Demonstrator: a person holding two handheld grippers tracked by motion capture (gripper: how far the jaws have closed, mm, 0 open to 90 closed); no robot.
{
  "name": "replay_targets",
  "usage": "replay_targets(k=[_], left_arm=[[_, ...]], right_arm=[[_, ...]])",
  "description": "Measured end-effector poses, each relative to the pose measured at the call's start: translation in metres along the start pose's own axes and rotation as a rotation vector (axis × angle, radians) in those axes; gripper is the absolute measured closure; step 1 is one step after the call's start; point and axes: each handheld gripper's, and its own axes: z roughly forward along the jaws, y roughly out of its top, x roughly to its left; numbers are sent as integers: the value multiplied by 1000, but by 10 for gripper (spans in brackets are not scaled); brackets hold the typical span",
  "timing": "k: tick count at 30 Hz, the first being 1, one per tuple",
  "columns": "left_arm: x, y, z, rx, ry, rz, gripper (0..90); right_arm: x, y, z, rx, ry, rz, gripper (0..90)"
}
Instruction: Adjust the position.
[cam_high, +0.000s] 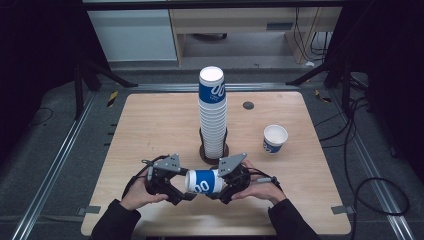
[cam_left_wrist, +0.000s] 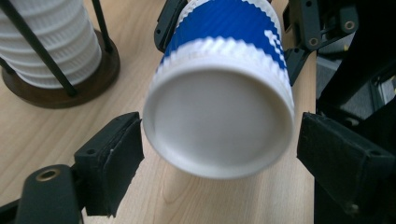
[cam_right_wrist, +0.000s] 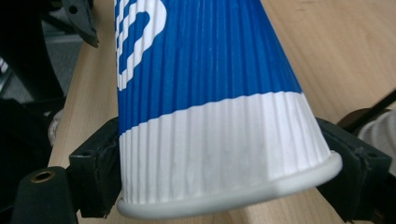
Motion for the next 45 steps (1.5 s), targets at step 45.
replay_targets(k=[45], left_arm=[[11,-7,-21,-186,-33,-55,260]], right_arm=[[-15,2,-46,-237,-47,142,70]])
